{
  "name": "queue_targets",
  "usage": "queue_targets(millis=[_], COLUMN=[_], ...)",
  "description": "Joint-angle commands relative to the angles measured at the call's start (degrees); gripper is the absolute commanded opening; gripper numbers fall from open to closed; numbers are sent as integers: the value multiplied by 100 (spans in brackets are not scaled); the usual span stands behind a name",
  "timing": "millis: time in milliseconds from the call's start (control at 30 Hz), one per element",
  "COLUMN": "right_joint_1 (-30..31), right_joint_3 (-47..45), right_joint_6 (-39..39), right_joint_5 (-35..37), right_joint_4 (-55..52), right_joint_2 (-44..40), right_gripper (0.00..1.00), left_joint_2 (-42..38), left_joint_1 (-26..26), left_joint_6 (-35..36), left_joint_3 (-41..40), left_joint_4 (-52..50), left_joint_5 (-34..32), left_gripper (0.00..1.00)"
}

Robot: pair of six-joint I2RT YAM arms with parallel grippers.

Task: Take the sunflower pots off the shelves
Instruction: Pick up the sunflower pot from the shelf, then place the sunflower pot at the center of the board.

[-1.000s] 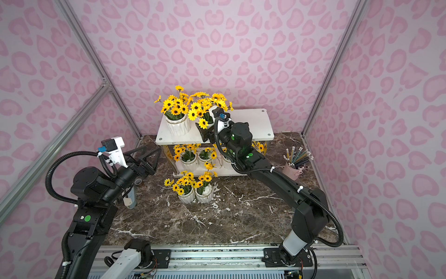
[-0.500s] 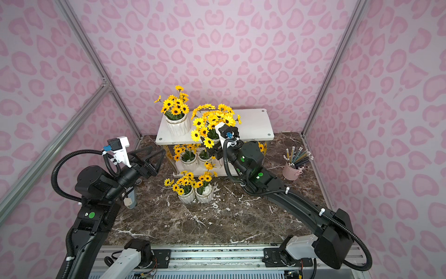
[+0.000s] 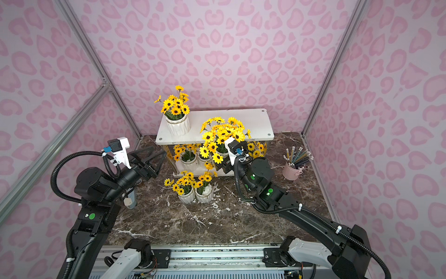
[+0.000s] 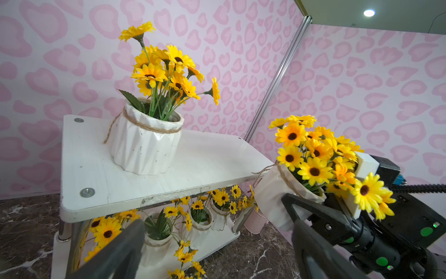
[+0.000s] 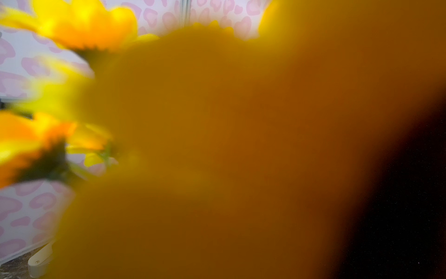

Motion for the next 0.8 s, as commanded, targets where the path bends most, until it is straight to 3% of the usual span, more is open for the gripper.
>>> queue_targets(millis=[0,367,767], right_joint_1=[79,296,142], right_joint_3=[-211,-2316,-3452], right_joint_6=[4,578,867], right_joint_5=[3,539,842], right_joint_4=[764,1666,3462], right_joint_2=[-182,-572,654], right_gripper=[0,0,0], left_joint_2=[-26,-115,54], left_joint_1=[6,-55,-625], left_joint_6=[-62,-662,-531], left_joint_3=[-23,-970,-1166], left_joint_4=[184,860,852], left_joint_5=[131,447,29], left_gripper=[97,98,98])
